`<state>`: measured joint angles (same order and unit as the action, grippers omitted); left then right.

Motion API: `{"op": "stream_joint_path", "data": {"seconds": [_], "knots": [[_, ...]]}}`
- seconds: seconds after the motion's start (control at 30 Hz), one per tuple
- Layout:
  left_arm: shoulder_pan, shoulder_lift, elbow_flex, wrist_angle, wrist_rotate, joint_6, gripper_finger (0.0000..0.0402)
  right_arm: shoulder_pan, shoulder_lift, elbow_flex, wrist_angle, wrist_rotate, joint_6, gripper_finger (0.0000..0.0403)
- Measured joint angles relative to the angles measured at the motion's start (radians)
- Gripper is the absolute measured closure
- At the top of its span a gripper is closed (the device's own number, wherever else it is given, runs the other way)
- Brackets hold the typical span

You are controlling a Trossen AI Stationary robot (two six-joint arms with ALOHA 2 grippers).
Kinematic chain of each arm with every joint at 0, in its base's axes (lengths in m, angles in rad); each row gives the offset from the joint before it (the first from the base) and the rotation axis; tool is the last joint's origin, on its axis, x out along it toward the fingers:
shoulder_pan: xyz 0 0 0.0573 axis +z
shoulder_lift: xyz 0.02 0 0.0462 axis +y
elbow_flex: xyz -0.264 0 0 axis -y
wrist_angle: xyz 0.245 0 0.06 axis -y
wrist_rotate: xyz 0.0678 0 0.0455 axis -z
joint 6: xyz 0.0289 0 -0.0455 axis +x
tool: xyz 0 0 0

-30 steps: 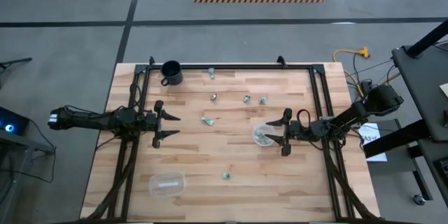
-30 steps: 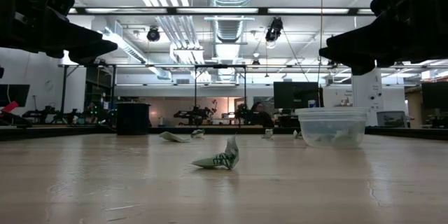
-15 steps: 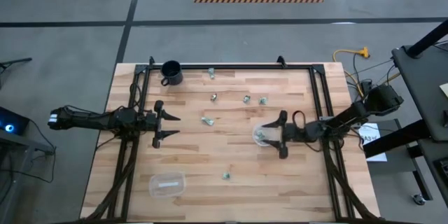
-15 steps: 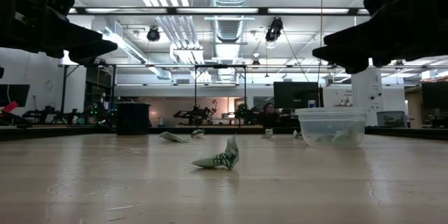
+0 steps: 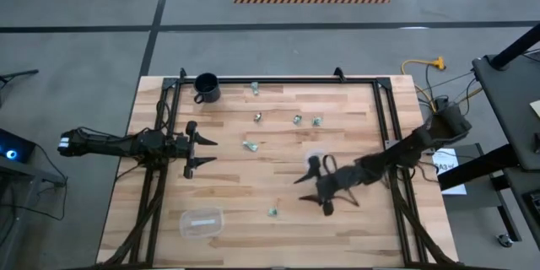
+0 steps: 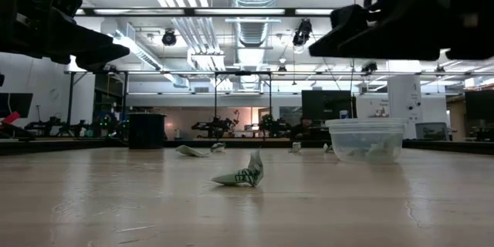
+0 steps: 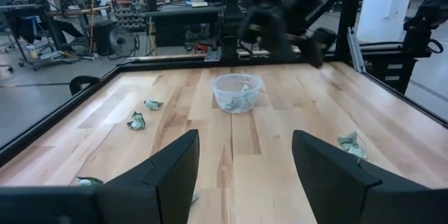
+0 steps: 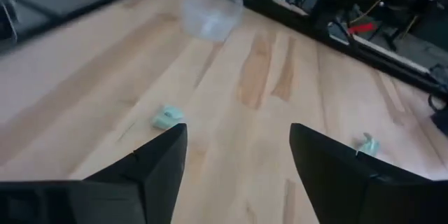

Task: Pick and place Stevia / Truvia into bins
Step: Put the white stevia packet into the right transparent container

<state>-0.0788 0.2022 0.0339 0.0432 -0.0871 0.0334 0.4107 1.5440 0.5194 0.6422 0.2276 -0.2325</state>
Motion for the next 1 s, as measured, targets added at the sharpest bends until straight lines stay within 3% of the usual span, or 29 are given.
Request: {"op": "stream_joint_path", "data": {"seconds": [0.1, 0.3, 0.53, 0.67, 0.8, 1.0], "knots": [[0.0, 0.0, 0.0, 0.0, 0.0, 0.0, 0.0189, 0.031, 0.117, 0.071, -0.002, 0.057, -0.055, 0.0163], [0.0, 0.0, 0.0, 0.001, 0.0, 0.0, 0.0189, 0.042, 0.312, 0.196, -0.004, 0.059, -0.101, 0.0164], [0.0, 0.001, 0.0, 0.002, 0.0, 0.0, 0.0189, 0.042, 0.355, 0.249, -0.002, 0.003, -0.091, 0.0168], [0.0, 0.0, 0.0, 0.001, 0.0, 0.0, 0.0189, 0.042, 0.349, 0.262, -0.003, -0.063, -0.016, 0.0168], [0.0, 0.0, 0.0, 0.001, 0.0, 0.0, 0.0189, 0.041, 0.358, 0.302, -0.015, -0.126, 0.159, 0.017], [0.0, 0.0, 0.0, 0.0, 0.0, 0.0, 0.0189, 0.036, 0.412, 0.452, -0.284, -0.124, 0.338, 0.017]]}}
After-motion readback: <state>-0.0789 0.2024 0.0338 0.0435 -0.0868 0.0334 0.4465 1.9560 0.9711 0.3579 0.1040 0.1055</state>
